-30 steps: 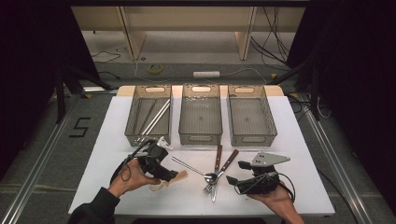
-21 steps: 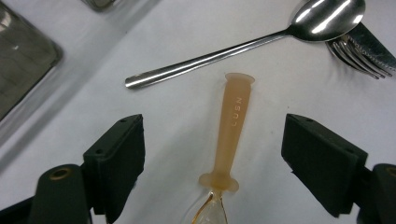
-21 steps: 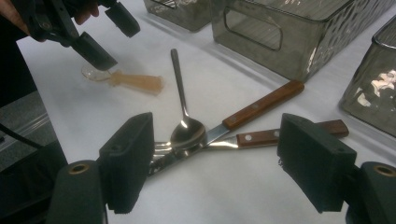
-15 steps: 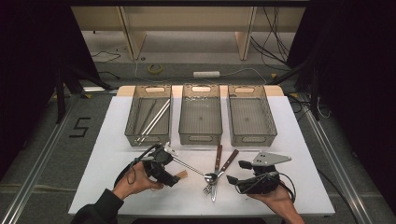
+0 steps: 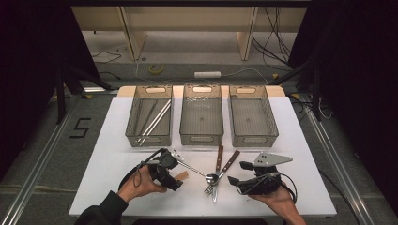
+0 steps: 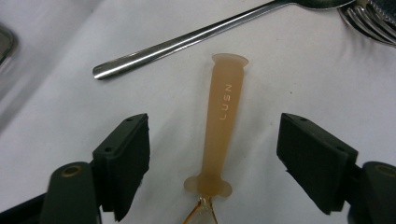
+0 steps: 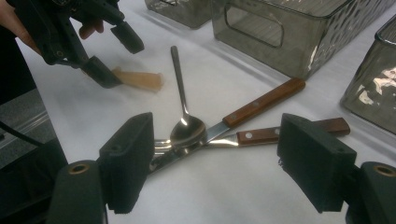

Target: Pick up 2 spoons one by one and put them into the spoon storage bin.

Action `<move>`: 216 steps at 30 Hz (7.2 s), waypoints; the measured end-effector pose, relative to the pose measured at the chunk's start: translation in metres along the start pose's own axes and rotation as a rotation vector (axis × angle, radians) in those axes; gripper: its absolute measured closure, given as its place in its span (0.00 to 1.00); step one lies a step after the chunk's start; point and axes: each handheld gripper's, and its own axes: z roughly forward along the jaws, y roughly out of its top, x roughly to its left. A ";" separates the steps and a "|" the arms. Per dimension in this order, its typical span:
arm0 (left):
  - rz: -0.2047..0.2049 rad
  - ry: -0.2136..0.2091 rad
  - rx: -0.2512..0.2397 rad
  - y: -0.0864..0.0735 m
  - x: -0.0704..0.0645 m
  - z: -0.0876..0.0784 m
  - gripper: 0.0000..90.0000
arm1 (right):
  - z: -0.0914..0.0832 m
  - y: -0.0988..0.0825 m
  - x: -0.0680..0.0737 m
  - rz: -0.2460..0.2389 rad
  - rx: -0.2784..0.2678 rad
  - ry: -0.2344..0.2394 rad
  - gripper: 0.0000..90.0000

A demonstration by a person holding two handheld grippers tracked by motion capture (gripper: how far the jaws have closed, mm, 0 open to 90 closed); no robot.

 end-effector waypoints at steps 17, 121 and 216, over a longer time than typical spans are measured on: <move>0.080 0.013 0.040 -0.001 -0.004 0.010 0.62 | 0.001 0.000 0.002 -0.008 0.008 -0.005 0.32; -0.179 0.088 -0.468 0.123 0.082 -0.043 0.85 | 0.002 -0.002 0.000 0.011 -0.002 -0.004 0.32; 0.013 -0.024 -0.264 0.089 0.047 -0.022 0.28 | 0.003 -0.001 0.003 0.004 0.002 0.003 0.32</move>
